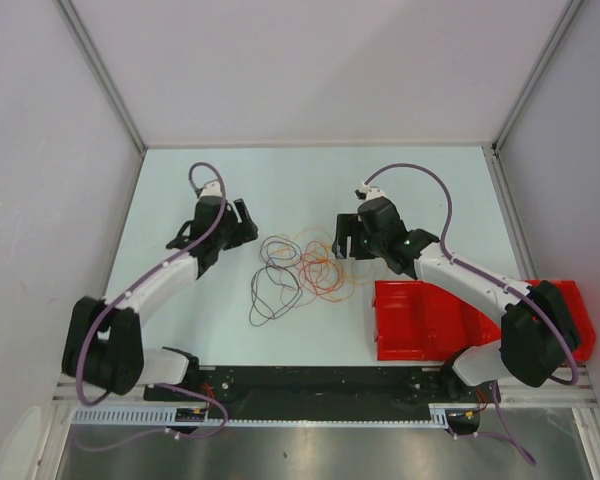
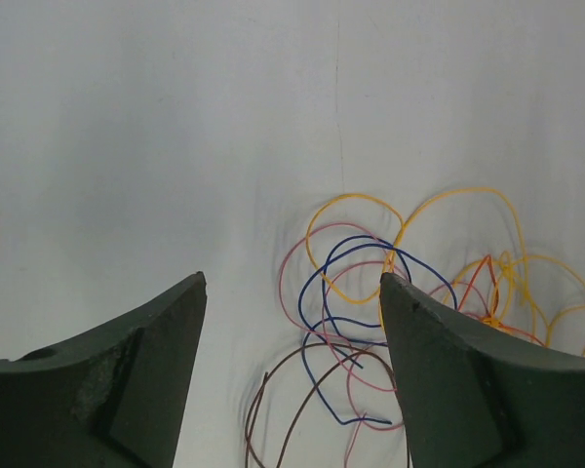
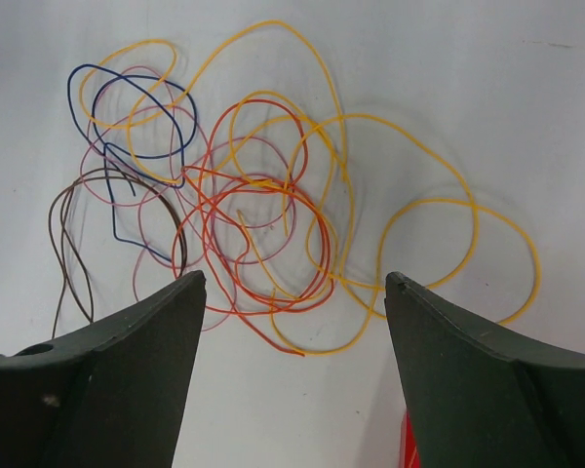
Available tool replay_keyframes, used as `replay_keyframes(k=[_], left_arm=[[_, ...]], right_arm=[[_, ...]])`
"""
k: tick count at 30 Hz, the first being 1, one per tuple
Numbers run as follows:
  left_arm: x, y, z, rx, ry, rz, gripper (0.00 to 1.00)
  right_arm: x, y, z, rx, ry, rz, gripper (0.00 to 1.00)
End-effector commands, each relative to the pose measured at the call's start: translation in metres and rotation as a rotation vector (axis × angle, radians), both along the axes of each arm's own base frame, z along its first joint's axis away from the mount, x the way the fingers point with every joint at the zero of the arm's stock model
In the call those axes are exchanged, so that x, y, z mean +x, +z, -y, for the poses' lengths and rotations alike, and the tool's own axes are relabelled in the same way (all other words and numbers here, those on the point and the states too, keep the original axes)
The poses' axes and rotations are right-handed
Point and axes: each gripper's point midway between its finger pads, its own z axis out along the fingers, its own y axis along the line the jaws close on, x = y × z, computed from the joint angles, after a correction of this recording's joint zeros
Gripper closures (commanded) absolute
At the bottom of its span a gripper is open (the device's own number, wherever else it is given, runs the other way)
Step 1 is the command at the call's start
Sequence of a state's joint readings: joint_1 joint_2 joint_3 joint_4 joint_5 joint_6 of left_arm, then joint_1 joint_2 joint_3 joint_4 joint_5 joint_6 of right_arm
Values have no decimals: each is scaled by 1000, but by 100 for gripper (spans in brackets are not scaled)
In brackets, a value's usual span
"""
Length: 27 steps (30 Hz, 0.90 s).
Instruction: Untangle the cables
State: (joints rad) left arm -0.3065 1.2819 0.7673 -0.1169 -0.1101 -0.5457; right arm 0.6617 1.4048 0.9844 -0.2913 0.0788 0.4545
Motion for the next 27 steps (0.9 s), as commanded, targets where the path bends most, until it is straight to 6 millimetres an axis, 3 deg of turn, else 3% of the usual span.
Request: replay_keyframes(k=[1,6,13,22,25,26,27], left_arm=[[10,-11,9,95,-51,-38,25],[14,-22,29,145,-117,-24,32],[20,-55,39,228,-156,-112,41],[41,-66,43,272,-134,-122,55],[49,-71,47,282,-147,-136,77],[53,-70,51,281,-152,-132,91],[55,-71,51,282,-154,-136,97]], right_arm=[[8,11,0,-18,-10,31,21],[10,12,0,-24,13,47,20],[11,6,7,-31,12,20,20],[8,3,12,-48,23,10,20],[7,0,13,-56,22,2,20],[7,-1,14,-58,22,0,20],[7,-1,16,-59,19,-1,20]])
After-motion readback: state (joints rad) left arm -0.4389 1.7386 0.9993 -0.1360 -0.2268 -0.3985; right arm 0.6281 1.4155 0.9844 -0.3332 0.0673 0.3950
